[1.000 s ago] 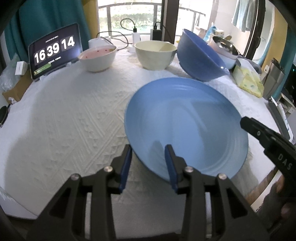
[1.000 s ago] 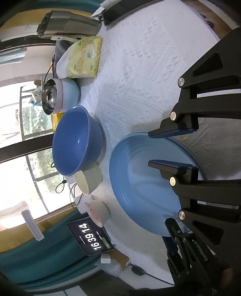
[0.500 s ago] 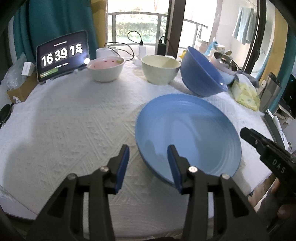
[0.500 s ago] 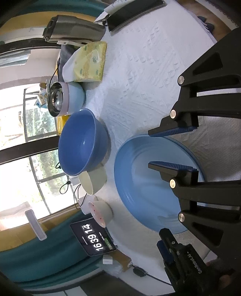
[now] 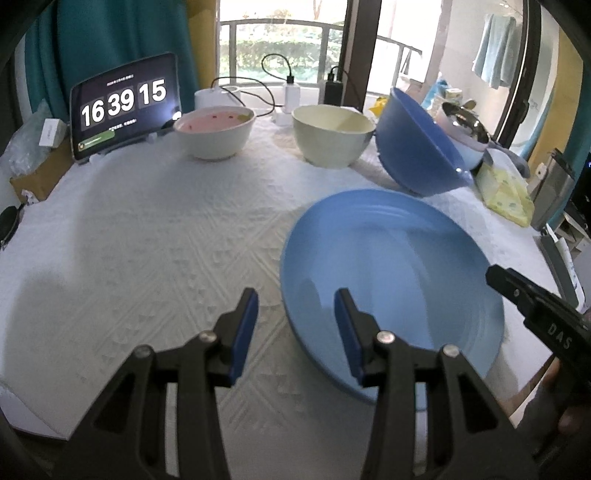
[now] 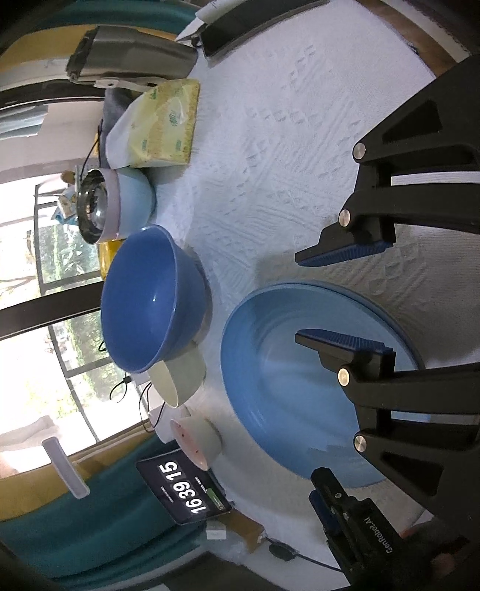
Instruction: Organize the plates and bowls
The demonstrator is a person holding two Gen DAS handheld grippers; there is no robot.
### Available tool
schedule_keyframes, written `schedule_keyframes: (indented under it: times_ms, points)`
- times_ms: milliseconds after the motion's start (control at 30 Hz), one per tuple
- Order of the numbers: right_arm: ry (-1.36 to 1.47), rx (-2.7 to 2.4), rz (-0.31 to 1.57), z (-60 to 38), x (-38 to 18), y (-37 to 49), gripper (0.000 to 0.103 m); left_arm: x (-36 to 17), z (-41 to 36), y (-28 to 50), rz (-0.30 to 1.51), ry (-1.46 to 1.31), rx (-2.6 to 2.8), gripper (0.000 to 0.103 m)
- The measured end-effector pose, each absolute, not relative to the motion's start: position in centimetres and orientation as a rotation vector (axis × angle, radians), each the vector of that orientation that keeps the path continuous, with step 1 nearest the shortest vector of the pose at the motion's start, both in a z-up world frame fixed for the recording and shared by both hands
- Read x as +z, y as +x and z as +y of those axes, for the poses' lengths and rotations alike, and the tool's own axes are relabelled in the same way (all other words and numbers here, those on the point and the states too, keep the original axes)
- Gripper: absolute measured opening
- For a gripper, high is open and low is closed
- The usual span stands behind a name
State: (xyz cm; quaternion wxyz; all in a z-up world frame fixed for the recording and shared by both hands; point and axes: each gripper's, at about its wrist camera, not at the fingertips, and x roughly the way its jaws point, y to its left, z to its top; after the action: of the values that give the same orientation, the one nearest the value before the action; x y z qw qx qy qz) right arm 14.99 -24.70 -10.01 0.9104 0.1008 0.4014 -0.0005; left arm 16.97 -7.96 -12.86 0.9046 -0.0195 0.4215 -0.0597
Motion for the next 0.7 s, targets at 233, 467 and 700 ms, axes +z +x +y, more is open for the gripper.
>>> schedule_keyframes:
  times_ms: [233, 467, 700]
  points:
    - [0.241, 0.011, 0.868, -25.0, -11.3, 16.4, 0.038, -14.3, -7.8, 18.7, 0.918, -0.047, -0.114, 0.045]
    - [0.297, 0.04, 0.9, -25.2, -12.7, 17.1, 0.037, -15.1, -7.9, 19.8, 0.93, -0.065, -0.176, 0.045]
    - [0.308, 0.052, 0.891, -24.9, -12.8, 17.2, 0.037, -15.1, -8.5, 19.5, 0.903, -0.044, -0.235, 0.041]
